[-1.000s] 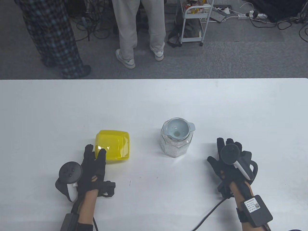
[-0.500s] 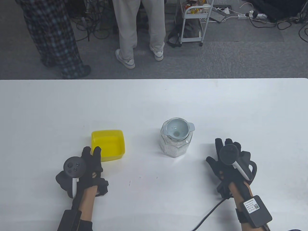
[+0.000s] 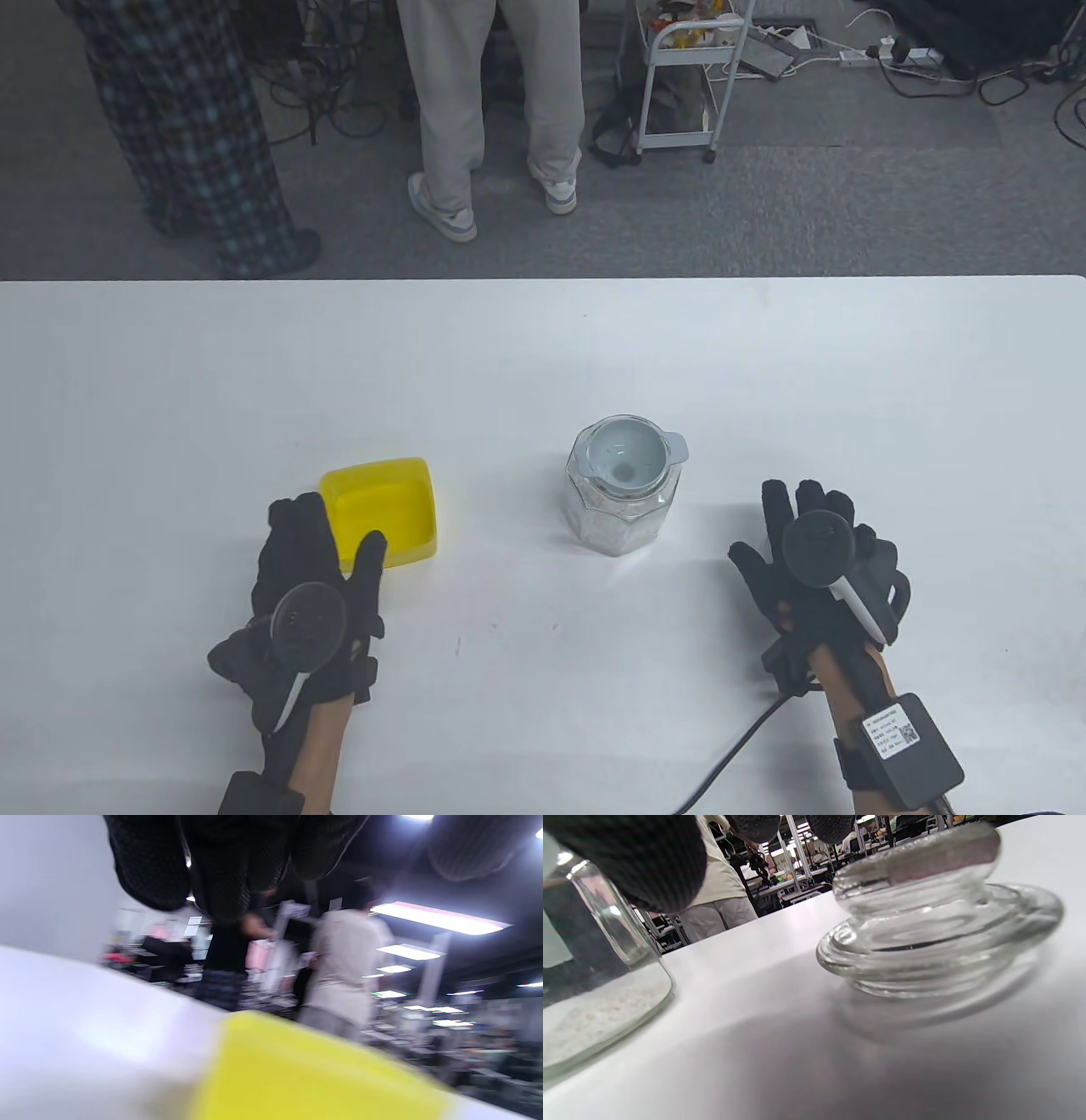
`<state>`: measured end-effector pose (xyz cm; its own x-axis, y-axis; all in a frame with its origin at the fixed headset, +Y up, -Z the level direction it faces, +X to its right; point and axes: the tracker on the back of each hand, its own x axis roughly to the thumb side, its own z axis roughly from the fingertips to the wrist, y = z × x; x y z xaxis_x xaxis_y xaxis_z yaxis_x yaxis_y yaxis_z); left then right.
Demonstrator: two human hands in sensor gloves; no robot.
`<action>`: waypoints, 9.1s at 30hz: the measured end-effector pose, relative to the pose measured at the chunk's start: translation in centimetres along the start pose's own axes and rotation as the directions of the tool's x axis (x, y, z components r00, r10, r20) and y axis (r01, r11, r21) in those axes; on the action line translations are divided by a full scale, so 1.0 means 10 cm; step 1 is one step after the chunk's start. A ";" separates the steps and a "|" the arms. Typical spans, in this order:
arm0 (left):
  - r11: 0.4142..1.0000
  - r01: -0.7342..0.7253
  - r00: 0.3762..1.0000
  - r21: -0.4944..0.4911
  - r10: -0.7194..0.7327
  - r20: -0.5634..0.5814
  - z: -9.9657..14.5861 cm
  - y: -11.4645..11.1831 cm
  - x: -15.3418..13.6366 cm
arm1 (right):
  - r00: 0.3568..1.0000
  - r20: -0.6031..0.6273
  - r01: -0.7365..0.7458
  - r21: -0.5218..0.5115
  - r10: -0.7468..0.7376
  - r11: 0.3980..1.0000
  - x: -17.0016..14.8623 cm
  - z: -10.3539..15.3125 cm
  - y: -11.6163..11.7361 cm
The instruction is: Transfer rice through funnel into glass jar
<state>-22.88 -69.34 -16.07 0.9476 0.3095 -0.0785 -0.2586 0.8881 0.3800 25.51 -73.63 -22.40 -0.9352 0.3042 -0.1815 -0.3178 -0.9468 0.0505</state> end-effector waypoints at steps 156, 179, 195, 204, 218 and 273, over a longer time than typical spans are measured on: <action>0.980 0.006 0.982 -0.197 -0.043 -0.185 -0.23 -0.37 -0.48 | 0.998 -0.058 0.005 -0.072 -0.009 0.997 -0.29 -0.01 -0.21; 0.894 0.142 0.952 -0.424 -0.006 0.305 0.08 -0.78 0.64 | 0.976 -0.174 -0.100 0.165 0.128 0.981 -0.38 -0.11 -0.07; 0.910 0.112 0.958 -0.399 0.008 0.288 0.03 -0.75 0.58 | 0.994 0.025 0.105 -0.166 -0.102 0.980 -0.04 0.02 -0.77; 0.908 0.121 0.953 -0.400 0.006 0.302 0.05 -0.75 0.60 | 0.965 0.254 0.086 -0.089 -0.061 0.992 1.19 0.06 -1.07; 0.905 0.122 0.946 -0.408 0.018 0.323 0.07 -0.75 0.67 | 0.967 0.233 -0.098 -0.039 0.105 0.994 1.88 -0.22 -0.67; 0.919 0.086 0.949 -0.384 0.041 0.311 0.08 -0.69 0.59 | 0.995 0.005 -0.102 -0.015 0.102 0.995 0.09 0.23 0.07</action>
<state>-15.31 -73.87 -18.42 0.9473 0.2246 0.2282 -0.2282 0.9736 -0.0112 24.07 -73.75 -20.27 -0.9636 0.2063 -0.1701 -0.2182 -0.9744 0.0543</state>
